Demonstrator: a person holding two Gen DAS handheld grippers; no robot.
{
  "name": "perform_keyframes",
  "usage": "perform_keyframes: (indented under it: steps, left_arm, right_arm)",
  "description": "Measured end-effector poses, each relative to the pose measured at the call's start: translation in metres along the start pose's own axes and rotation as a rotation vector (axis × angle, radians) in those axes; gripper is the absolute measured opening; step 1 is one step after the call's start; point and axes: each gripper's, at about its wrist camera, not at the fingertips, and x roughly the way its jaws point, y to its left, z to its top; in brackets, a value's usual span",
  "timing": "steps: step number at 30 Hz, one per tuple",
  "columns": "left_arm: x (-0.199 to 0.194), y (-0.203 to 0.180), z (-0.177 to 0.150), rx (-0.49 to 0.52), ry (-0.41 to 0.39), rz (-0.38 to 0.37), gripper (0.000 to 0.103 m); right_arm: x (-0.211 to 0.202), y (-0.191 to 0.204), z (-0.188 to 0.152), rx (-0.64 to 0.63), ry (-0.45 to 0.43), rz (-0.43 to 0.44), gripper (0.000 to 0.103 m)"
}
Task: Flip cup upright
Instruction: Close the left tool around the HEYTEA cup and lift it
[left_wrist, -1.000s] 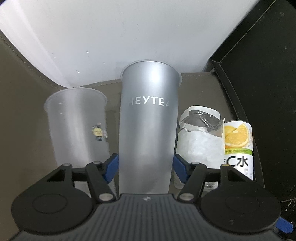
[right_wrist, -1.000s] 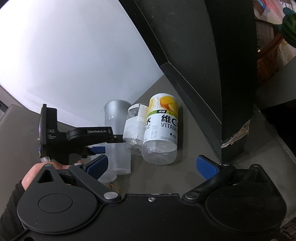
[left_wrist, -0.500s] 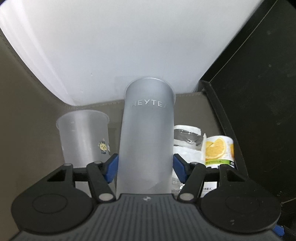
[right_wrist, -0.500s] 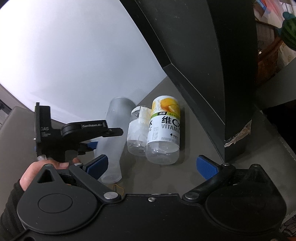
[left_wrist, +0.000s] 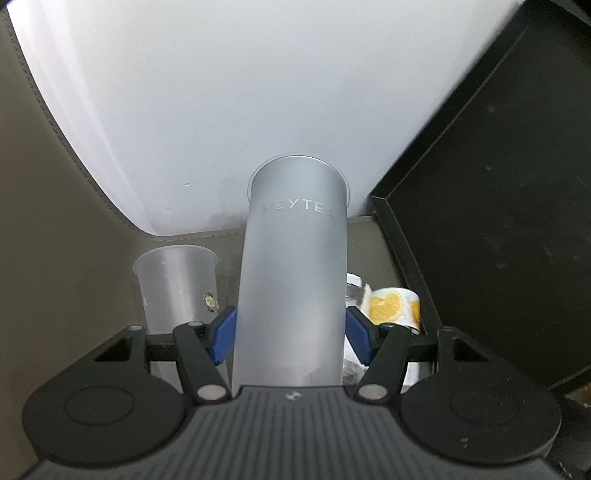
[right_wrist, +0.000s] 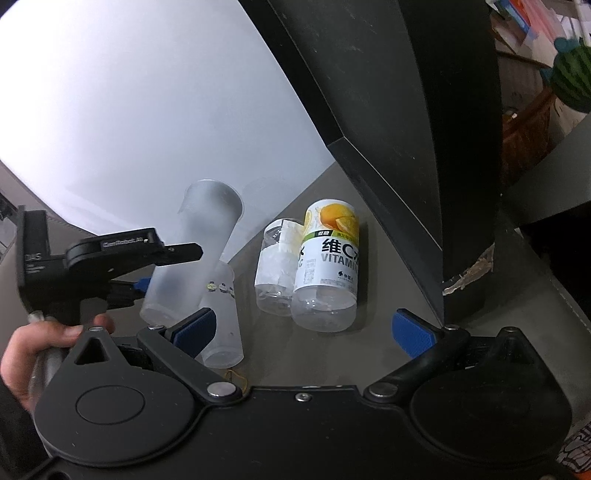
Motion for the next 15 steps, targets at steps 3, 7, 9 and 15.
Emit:
perform_keyframes:
  steps: [3, 7, 9, 15]
  left_arm:
    - [-0.009, -0.004, -0.006, 0.001, -0.007, -0.011, 0.062]
    - [-0.024, -0.006, -0.016, -0.002, -0.013, -0.028, 0.062]
    - [-0.031, -0.007, -0.023, 0.001, -0.012, -0.039, 0.062]
    - [-0.050, -0.008, -0.045, 0.002, -0.010, -0.066, 0.062]
  right_arm:
    - [-0.005, 0.001, 0.000, -0.007, -0.011, 0.014, 0.103]
    - [-0.010, -0.004, 0.002, 0.043, -0.022, 0.061, 0.103]
    - [-0.012, -0.009, 0.003, 0.079, -0.026, 0.078, 0.103]
    - [-0.016, -0.012, 0.000, 0.147, -0.026, 0.142, 0.103]
